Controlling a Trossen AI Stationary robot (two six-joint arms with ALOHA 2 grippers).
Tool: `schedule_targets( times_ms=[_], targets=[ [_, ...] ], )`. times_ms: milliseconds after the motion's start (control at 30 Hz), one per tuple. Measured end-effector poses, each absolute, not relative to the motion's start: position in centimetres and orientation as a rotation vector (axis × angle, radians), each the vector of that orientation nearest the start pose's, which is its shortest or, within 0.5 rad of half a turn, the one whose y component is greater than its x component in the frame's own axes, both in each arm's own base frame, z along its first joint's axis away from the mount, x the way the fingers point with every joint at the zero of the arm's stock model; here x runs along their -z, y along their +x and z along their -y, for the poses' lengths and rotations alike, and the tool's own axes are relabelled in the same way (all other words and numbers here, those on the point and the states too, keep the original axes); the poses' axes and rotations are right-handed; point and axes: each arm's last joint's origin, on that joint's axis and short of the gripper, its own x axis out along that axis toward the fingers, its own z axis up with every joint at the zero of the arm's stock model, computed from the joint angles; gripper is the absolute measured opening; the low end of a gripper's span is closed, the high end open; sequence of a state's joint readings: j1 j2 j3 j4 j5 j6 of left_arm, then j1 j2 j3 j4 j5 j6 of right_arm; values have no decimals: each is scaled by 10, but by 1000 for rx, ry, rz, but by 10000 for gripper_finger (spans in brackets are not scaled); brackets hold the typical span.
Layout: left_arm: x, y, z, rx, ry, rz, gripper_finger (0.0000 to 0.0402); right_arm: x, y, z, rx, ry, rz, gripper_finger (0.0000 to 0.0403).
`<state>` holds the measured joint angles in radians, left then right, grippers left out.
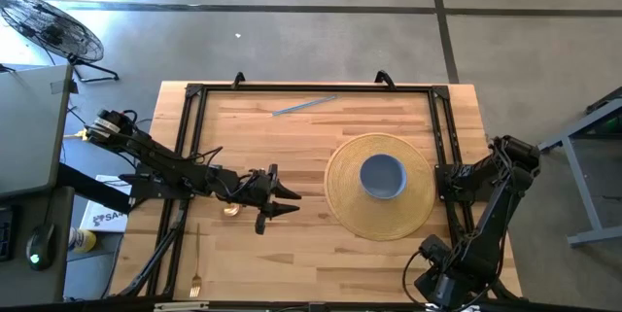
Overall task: Pick & Place Utensil
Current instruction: Put the green cup at the top right of the brown table mat
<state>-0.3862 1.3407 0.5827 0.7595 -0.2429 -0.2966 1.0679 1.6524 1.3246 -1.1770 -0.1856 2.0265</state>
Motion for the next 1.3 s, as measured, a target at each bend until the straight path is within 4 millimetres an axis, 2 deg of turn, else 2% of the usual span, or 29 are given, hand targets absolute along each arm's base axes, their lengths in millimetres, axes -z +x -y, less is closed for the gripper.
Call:
schedule_targets(
  times_ms=[267,567,767,1033,1300],
  targets=[
    [-236,257,97,142,-297,-20,136,-249,139,-265,702,818,-1627,61],
    [-236,257,97,143,-297,-20,136,-249,139,-265,696,812,-1646,10],
    [-236,257,97,143,-297,-20,136,-254,139,-265,675,790,-1651,7],
    [-236,257,97,143,-297,-20,136,-260,144,-264,596,741,-1566,3],
    [-236,257,97,143,-297,-20,136,-248,163,-265,528,660,-1570,2]
  ],
)
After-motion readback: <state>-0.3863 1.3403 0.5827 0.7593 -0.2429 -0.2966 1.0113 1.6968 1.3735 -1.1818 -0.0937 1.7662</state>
